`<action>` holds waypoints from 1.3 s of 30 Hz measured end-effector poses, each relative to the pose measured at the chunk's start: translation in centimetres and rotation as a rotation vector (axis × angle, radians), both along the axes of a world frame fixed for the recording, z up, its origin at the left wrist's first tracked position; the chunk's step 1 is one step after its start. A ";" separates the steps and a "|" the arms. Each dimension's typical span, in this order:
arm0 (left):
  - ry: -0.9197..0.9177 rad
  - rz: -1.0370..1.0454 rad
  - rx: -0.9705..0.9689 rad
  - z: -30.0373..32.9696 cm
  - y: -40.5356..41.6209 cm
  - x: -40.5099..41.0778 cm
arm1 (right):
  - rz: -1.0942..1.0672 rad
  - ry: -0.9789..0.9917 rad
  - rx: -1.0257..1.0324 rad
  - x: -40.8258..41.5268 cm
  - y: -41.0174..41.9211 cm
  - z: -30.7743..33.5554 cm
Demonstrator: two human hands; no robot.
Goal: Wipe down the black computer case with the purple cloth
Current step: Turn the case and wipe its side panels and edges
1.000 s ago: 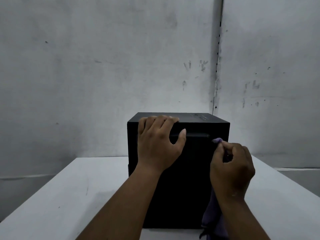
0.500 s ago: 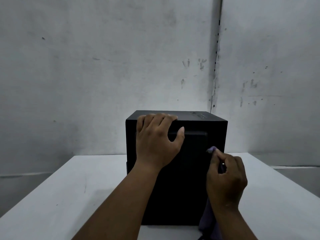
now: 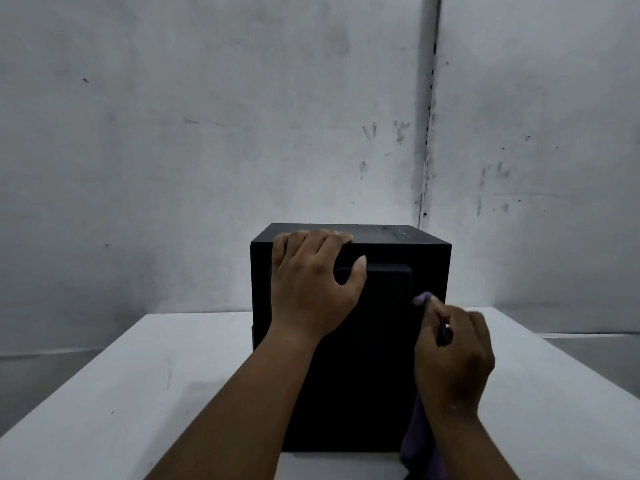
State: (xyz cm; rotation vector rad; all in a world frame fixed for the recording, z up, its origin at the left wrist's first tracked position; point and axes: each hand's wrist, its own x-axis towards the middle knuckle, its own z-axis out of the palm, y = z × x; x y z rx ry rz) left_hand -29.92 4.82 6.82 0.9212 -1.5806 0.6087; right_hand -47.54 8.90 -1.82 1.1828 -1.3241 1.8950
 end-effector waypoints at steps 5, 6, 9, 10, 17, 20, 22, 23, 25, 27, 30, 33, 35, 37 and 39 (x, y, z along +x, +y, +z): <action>-0.009 0.010 0.019 0.1 0.0 0.0 | 0.025 -0.017 0.114 0.0 0.6 -1.9; -0.010 0.010 0.020 0.1 0.0 0.0 | 0.015 -0.015 0.106 -0.2 0.5 -1.2; -0.010 0.006 0.026 0.1 0.2 0.0 | -0.024 -0.045 0.031 -0.9 -0.1 2.3; -0.011 0.004 0.030 0.1 0.2 0.0 | -0.032 -0.057 0.011 -1.2 -0.3 3.5; -0.007 0.010 0.006 0.0 0.0 0.0 | -0.064 -0.017 0.015 -0.8 -0.1 2.7; -0.004 0.021 0.000 0.0 -0.1 0.0 | -0.041 0.021 0.101 -0.4 0.6 -1.4; -0.003 0.019 0.002 0.0 0.0 0.0 | -0.012 0.032 0.157 -0.3 1.0 -2.8; -0.003 0.017 0.003 0.0 0.0 0.0 | -0.007 0.033 0.162 -0.3 1.1 -2.7; -0.010 0.012 0.007 0.0 0.0 0.0 | -0.021 0.033 0.135 -0.4 1.1 -1.0; -0.009 0.012 0.014 0.0 0.1 0.0 | -0.039 0.023 0.093 -0.4 0.7 1.8; -0.009 0.010 0.017 0.1 0.1 0.0 | -0.029 0.004 0.063 -0.7 0.1 5.5; -0.010 0.011 0.009 0.1 0.1 -0.1 | -0.018 -0.012 0.085 -0.6 -0.1 5.5; -0.008 0.013 0.004 0.1 0.1 -0.1 | -0.027 0.001 0.105 -0.5 0.1 3.3; -0.012 0.017 0.003 0.1 0.1 -0.1 | -0.030 0.006 0.146 -0.3 0.6 0.2; -0.012 0.019 0.004 0.1 0.1 0.0 | -0.005 0.000 0.219 -0.1 1.1 -3.0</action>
